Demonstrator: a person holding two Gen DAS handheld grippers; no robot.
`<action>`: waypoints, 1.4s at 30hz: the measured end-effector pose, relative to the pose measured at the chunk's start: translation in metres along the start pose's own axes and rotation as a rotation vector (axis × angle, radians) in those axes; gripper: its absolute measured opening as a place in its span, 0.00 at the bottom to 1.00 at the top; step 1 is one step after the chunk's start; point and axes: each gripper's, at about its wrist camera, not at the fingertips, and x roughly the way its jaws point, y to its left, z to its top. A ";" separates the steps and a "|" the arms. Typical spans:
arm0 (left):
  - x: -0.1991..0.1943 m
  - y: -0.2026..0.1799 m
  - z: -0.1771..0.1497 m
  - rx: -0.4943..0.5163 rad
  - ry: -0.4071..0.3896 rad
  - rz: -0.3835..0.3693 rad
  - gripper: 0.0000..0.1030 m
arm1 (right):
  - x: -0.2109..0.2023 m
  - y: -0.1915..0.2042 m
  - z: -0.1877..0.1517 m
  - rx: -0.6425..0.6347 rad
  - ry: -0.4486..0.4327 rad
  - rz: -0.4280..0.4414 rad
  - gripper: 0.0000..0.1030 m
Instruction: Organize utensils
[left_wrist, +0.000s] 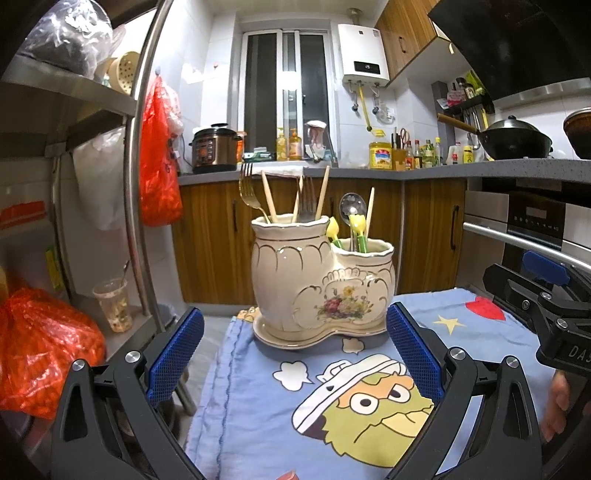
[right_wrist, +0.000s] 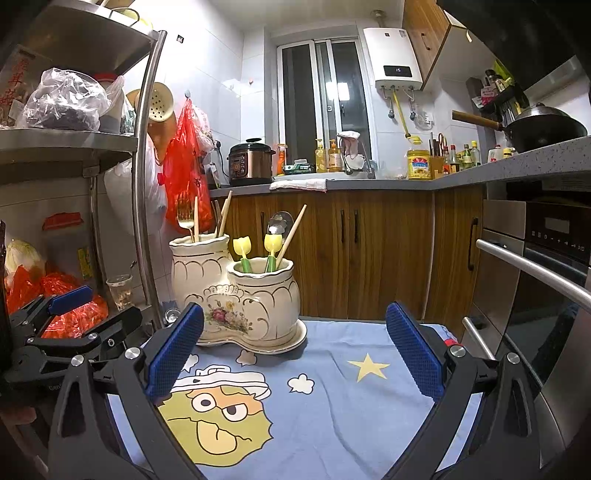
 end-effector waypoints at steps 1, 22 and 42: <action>0.000 0.000 0.000 0.000 0.001 0.000 0.95 | 0.000 0.000 0.000 0.001 0.000 -0.001 0.95; 0.000 0.000 0.000 0.003 -0.001 0.000 0.95 | 0.003 -0.004 0.000 0.020 0.011 -0.005 0.95; 0.001 0.002 -0.001 0.000 0.011 0.004 0.95 | 0.003 -0.003 0.000 0.023 0.012 -0.005 0.95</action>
